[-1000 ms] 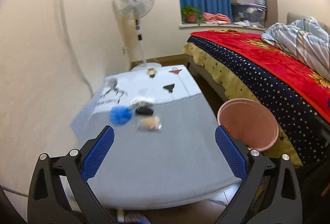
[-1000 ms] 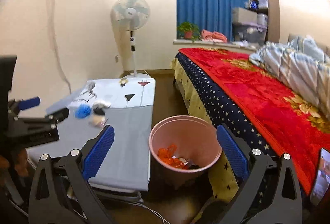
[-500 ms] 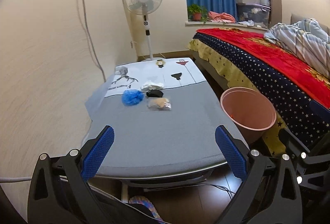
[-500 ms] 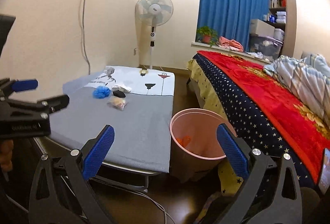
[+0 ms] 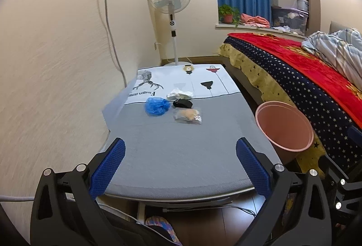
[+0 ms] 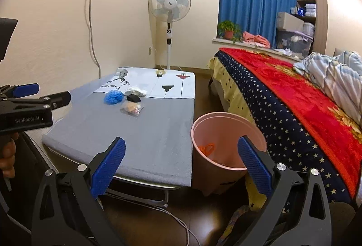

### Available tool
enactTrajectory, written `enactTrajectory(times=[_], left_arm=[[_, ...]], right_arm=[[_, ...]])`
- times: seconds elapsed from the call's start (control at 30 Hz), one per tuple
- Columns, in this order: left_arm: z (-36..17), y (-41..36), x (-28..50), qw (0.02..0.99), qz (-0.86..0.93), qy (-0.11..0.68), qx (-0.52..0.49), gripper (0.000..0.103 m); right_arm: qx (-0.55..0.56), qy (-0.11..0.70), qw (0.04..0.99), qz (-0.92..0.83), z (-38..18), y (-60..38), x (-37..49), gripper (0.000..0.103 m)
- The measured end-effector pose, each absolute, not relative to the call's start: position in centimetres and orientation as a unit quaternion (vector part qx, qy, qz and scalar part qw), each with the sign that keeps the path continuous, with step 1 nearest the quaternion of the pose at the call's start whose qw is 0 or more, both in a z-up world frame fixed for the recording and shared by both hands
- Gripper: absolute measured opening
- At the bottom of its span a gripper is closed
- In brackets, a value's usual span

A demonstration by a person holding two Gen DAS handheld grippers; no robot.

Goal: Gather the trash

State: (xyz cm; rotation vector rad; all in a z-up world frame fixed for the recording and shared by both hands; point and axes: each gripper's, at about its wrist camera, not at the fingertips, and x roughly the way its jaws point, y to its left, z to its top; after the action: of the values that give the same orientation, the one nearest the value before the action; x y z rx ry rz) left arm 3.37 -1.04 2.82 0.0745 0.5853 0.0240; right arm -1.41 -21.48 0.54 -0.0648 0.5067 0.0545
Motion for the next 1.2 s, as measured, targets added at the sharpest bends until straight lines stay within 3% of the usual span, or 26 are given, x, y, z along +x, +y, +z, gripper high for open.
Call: enactTrajectory(times=[0.37, 0.6, 1.2], left_arm=[[4.4, 2.3, 8.5, 0.959, 0.059, 0.277, 0.016, 0.095], [5.8, 4.5, 14.5, 0.962, 0.093, 0.258, 0.016, 0.095], [2.8, 8.8, 28.4, 0.947, 0.147, 0.286, -0.008, 0.095]], right_arm=[[-0.027, 0.269, 0.962, 0.037, 1.7, -20.3, 3.5, 0.098], [-0.017, 0.283, 0.957, 0.058, 1.6, -17.6, 11.3, 0.098], [-0.029, 0.336, 0.933, 0.125, -9.3, -8.1, 29.8, 0.098]])
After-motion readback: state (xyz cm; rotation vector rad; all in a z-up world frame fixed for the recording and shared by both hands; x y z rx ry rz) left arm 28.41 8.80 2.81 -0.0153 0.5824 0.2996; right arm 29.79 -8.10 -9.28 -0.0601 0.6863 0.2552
